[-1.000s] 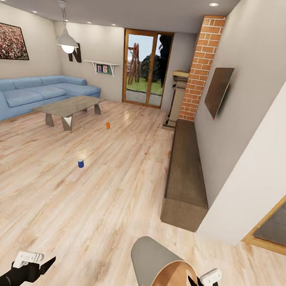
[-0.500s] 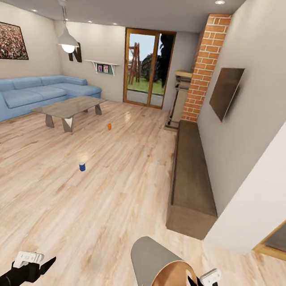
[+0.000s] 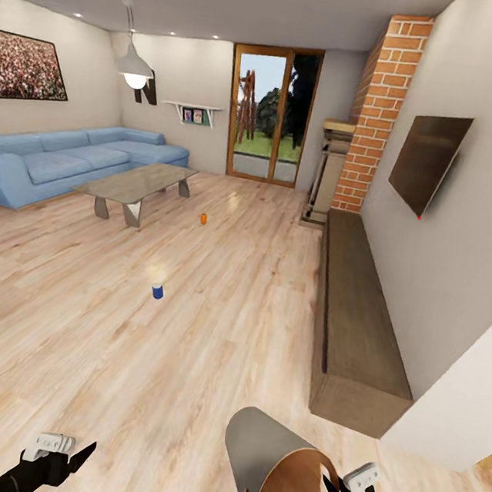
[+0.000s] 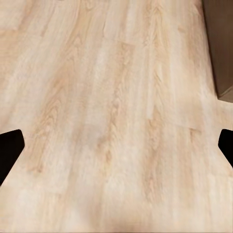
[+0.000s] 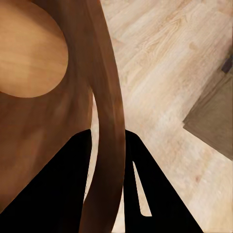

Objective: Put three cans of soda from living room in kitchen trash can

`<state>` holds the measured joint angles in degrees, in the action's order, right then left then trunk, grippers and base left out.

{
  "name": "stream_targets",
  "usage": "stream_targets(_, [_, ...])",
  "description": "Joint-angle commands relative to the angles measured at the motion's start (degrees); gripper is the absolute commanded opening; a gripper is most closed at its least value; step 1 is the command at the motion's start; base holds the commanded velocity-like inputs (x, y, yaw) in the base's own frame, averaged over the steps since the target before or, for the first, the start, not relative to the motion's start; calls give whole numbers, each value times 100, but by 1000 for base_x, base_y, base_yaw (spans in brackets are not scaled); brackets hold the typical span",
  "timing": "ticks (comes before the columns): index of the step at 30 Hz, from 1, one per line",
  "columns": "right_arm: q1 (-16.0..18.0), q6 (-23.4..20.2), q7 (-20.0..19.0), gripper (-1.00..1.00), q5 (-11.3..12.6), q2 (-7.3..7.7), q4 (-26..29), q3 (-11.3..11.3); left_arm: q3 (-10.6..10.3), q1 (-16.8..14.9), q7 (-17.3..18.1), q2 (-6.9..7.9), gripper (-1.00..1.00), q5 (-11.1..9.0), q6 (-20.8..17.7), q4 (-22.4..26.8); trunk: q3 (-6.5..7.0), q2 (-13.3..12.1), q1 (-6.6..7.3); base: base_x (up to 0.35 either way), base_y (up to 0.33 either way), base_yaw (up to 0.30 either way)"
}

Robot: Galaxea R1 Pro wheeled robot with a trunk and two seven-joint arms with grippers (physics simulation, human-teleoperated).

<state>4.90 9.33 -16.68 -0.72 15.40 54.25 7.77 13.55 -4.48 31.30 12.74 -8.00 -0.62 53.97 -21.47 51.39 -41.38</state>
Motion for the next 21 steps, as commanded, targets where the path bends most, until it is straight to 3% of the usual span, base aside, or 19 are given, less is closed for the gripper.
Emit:
stream_targets(1, [2, -3, -55, -100, 40, -1, 11, -3, 0, 0, -2, 0, 100, 0, 0, 0, -6, 1, 0, 255, 209, 136])
stream_targets(11, [2, 26, -30, -100, 69, 5, 10, -21, -2, 0, -19, -6, 100, 0, 8, -127, -70, 1, 0, 240, 173, 135])
stream_targets(21, [2, 39, -29, -100, 78, 7, 15, -22, -2, 0, -7, -7, 100, 0, 9, -167, -77, 1, 0, 216, 138, 13])
